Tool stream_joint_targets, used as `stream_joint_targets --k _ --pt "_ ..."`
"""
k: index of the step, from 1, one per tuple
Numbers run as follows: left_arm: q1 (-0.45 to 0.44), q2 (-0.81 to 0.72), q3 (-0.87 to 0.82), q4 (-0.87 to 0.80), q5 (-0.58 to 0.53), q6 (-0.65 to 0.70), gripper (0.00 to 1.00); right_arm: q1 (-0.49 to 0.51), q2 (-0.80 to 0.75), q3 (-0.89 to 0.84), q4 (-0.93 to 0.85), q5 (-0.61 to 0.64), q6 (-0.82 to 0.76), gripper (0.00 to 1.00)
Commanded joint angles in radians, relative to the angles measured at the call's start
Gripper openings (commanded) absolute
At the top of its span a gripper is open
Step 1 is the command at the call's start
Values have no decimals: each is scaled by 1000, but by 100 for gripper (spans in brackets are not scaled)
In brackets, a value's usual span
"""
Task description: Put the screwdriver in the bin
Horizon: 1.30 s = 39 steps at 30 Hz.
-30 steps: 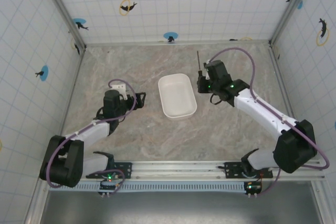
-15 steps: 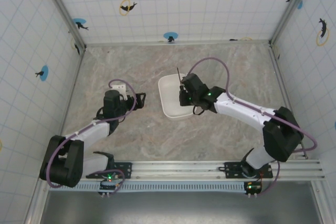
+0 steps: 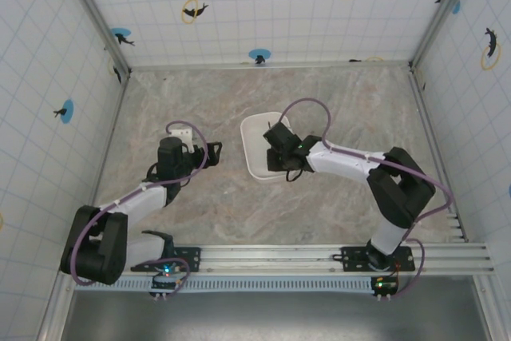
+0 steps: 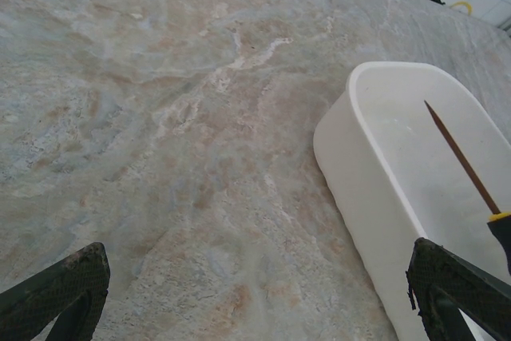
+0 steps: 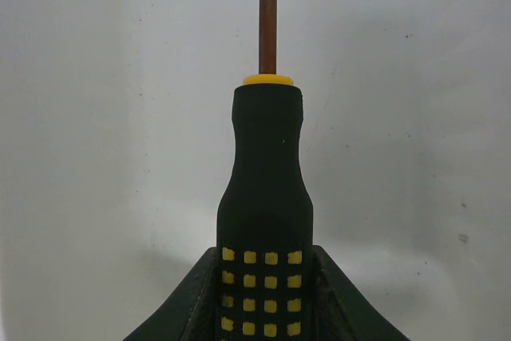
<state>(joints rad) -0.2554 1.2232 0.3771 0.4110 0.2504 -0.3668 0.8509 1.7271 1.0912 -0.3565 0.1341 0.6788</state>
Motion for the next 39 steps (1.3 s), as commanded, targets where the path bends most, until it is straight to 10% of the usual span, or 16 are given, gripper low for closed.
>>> stream_joint_targets --k 1,39 --pt "-7 13 34 -7 -6 16 98 2 39 61 18 10 9 14" --pt "-7 -8 21 -8 -3 22 98 9 174 118 -33 29 -34 43"
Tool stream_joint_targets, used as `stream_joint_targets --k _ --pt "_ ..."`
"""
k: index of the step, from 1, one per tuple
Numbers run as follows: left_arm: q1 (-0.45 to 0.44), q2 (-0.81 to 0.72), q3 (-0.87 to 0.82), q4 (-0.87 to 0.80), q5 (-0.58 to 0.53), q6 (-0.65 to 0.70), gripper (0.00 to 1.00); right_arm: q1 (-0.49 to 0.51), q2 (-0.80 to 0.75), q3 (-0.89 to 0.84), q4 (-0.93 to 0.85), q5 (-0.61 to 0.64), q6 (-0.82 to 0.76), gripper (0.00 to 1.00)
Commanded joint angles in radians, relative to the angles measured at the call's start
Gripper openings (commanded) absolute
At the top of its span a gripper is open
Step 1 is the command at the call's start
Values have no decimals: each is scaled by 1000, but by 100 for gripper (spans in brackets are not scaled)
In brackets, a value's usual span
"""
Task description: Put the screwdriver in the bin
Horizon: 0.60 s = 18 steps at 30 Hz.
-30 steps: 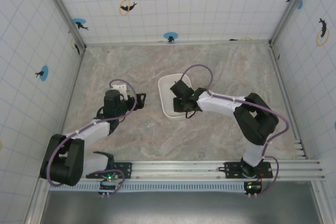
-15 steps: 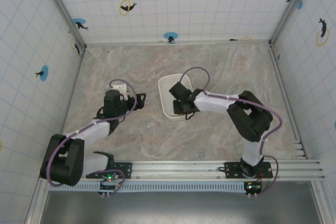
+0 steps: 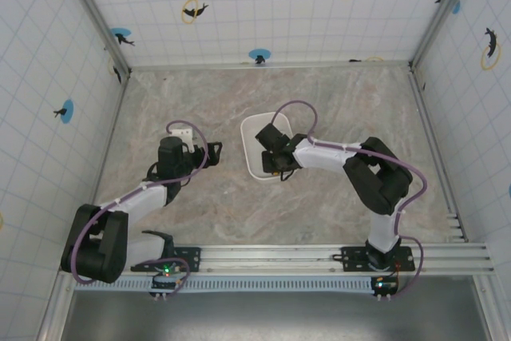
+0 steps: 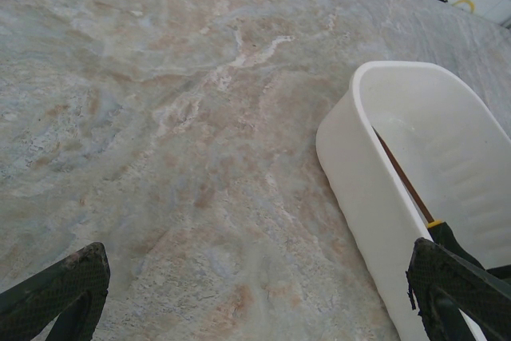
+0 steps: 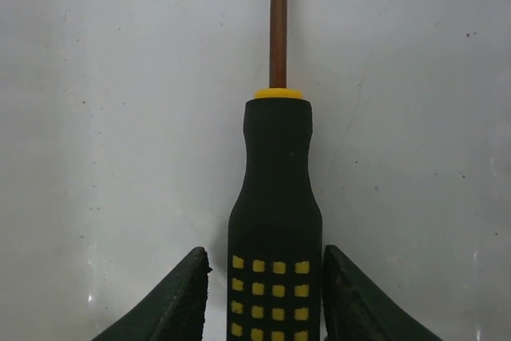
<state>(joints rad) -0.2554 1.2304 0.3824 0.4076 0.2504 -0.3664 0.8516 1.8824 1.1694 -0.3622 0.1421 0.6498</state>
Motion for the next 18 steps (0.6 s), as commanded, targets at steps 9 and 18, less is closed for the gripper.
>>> stream_joint_targets --k 9,18 --pt "-7 -23 23 -17 -2 31 98 7 -8 87 -118 64 -53 54" --pt "-7 -43 52 -67 -18 62 98 2 -94 149 -221 55 -155 65"
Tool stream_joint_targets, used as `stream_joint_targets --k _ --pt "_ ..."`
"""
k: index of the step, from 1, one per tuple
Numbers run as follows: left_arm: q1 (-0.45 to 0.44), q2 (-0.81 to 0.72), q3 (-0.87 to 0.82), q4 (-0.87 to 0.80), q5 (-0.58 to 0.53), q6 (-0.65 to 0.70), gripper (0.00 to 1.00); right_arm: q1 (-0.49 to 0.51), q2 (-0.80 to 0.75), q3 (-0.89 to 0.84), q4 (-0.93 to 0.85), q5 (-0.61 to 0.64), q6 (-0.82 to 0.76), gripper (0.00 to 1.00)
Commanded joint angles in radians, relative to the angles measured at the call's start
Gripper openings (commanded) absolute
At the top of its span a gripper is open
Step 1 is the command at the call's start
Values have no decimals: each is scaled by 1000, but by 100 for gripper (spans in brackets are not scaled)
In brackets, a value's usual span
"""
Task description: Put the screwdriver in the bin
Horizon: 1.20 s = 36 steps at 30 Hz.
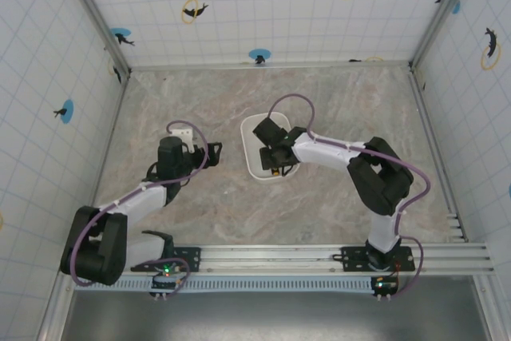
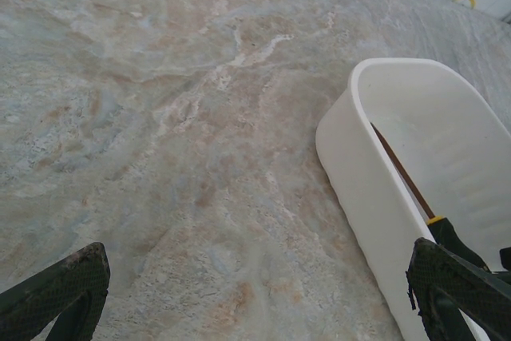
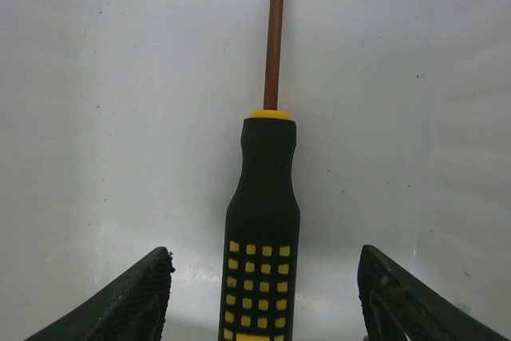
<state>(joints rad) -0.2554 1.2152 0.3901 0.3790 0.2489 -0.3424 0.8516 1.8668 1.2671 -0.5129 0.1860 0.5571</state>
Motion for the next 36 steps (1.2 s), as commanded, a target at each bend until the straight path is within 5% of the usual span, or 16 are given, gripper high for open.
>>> stream_joint_targets --k 1,10,18,24,36 --pt "-7 -35 52 -51 -18 46 98 -2 -95 52 -77 4 -86 65" --pt "-7 -137 117 -84 -100 167 98 -144 -308 -73 -44 49 -330 65" --pt "-5 -180 60 89 -341 334 98 -555 -537 -361 314 -83 -342 65" --pt "13 -141 -32 295 -412 400 98 -839 -601 -507 562 -222 -240 65" --pt "126 -38 -150 544 -355 386 97 -918 -703 -877 1094 -24 -391 65"
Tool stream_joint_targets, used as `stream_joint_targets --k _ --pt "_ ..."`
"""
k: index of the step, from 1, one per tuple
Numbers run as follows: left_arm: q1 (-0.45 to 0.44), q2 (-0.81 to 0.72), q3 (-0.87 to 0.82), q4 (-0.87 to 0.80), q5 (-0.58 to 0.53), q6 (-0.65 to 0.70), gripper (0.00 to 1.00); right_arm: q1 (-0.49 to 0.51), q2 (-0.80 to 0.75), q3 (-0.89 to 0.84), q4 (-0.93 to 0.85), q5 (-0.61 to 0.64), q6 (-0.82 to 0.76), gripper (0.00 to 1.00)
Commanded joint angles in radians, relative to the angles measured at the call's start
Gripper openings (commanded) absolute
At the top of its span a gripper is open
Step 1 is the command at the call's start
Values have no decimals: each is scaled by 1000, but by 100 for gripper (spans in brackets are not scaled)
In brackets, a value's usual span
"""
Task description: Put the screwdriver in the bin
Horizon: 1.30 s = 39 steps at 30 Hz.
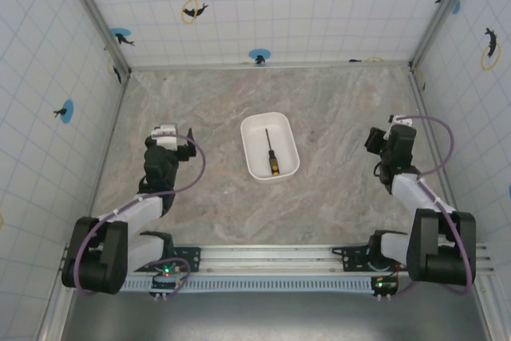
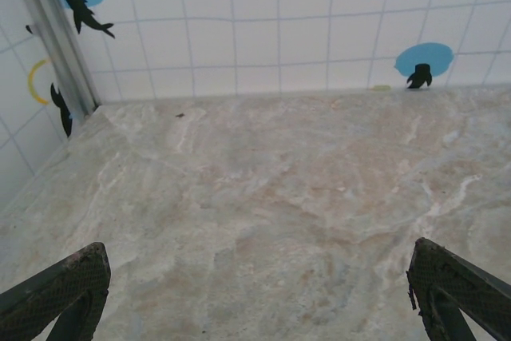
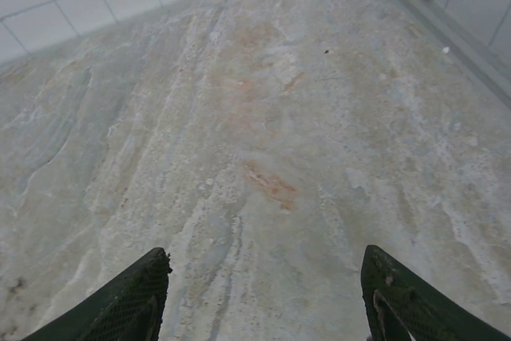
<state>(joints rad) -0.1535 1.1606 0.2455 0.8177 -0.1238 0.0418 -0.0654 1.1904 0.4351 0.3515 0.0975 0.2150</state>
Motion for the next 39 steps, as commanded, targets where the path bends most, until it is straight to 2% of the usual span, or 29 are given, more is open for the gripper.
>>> stream_joint_targets --k 1,5,11,15,20,27,30,32,39 --pt "31 22 0 82 21 2 97 -2 -28 -64 267 71 -56 65" --pt "49 55 -29 146 17 17 97 4 -5 -131 407 91 -60 65" --pt "90 111 -57 234 122 30 97 37 72 -164 535 160 -74 66" --pt "107 149 -51 275 119 36 97 67 160 -168 629 194 -94 66" --pt "121 228 -79 414 84 27 97 115 288 -171 764 239 -136 65" --pt "124 360 -64 533 46 8 97 125 270 -162 717 275 -138 66" --pt "124 343 -31 428 27 4 97 127 275 -138 680 281 -135 67" --pt "126 351 3 373 24 -2 98 122 279 -130 667 269 -132 70" --pt "131 351 3 374 28 -2 98 116 280 -125 657 262 -129 96"
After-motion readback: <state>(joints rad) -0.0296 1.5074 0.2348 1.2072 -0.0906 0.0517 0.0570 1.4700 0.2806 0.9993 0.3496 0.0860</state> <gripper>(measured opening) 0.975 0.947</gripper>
